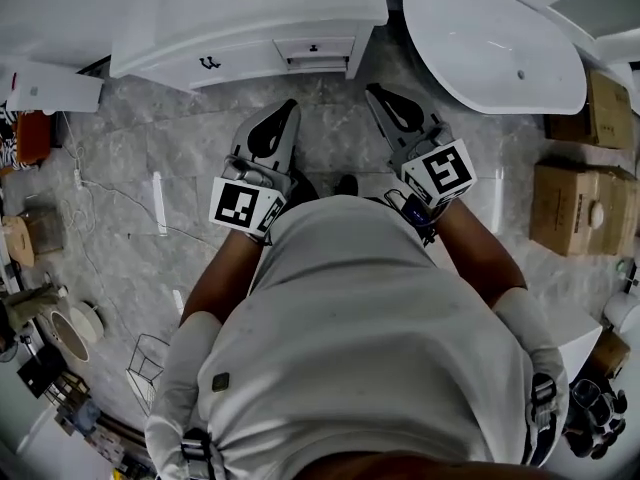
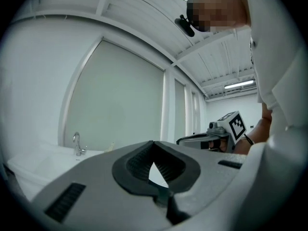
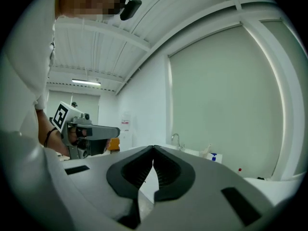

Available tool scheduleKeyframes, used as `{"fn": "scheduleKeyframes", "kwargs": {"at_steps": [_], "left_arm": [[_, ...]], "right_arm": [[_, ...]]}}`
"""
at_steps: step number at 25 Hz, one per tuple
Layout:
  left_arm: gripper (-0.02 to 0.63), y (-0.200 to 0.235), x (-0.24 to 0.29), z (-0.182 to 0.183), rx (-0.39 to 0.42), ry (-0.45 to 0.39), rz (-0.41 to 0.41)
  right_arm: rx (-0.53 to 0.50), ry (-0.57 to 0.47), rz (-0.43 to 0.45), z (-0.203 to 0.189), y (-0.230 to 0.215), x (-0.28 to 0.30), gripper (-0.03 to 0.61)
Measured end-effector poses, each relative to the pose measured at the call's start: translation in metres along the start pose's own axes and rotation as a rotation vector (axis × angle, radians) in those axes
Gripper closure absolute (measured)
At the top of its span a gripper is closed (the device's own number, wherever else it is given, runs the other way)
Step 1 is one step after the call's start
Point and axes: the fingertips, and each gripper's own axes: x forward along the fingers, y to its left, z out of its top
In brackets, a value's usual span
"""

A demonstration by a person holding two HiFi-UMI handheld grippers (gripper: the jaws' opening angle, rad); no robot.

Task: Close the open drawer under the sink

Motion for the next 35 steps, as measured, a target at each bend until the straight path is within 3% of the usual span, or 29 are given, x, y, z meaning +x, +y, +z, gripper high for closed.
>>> {"fn": "scheduleKeyframes", "kwargs": {"at_steps": [7, 17, 26, 35], "left_arm": [[0.604, -0.028, -0.032, 0.011, 0.041, -0.002, 0.030], [0.604, -0.067, -0.096, 0.015, 0.077, 0.002, -0.080], [0.604, -0.060, -0.189, 0.022, 0.087, -0.016, -0.092], [0.604, -0.043, -0.248, 0.023, 0.094, -0.025, -0.094]], "right_arm": [[-0.010, 0.004, -0.006, -0.006, 0.020, -0.044, 0.554], [-0.078, -0.032, -0.065, 0.011, 0.094, -0.087, 0.554], [-0.077, -0.055, -0.119, 0.021, 0.190, -0.100, 0.554], [-0.070, -0.073, -0.133, 0.025, 0.257, -0.088, 0.554]]}}
